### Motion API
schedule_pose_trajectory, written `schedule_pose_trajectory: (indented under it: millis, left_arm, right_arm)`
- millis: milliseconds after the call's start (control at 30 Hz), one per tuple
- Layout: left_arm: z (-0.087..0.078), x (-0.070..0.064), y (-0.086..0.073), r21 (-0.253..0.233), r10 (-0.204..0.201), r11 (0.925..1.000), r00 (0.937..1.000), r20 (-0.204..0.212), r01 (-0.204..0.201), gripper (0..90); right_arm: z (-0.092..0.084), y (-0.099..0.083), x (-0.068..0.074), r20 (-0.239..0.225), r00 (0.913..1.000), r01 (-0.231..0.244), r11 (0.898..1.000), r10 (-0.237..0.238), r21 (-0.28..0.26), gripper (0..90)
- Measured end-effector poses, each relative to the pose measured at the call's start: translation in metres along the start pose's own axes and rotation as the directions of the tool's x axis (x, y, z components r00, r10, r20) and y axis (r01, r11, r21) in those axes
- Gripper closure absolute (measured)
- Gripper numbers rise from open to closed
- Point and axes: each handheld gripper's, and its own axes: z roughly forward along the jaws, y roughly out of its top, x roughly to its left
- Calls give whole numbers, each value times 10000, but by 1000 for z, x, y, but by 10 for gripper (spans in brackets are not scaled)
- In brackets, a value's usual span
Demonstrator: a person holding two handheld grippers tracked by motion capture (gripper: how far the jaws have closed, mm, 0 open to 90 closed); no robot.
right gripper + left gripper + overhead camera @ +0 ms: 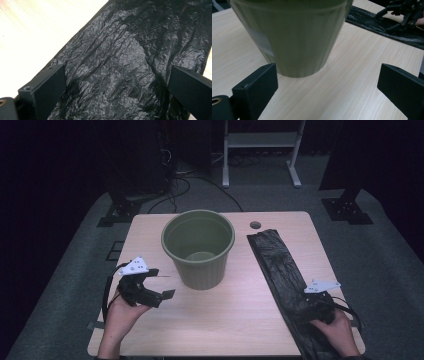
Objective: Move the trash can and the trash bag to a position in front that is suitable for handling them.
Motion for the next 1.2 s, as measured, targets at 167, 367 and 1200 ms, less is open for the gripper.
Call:
schedule_pose_trajectory:
  millis: [167,367,1200]
  left_arm:
    - [-6,7,16,72,-58,10000,9999,-155,59,15]
    - [-9,13,29,156,-31,9999,9998,-183,33,14]
    - [0,57,92,-201,-179,9997,9979,-619,167,10]
  right_arm:
    - [0,0,0,-5,10000,1,10000,-1,0,5]
    - [0,0,0,-5,10000,2,10000,-2,5,5]
    - [0,0,0,-33,10000,14,10000,-14,17,5]
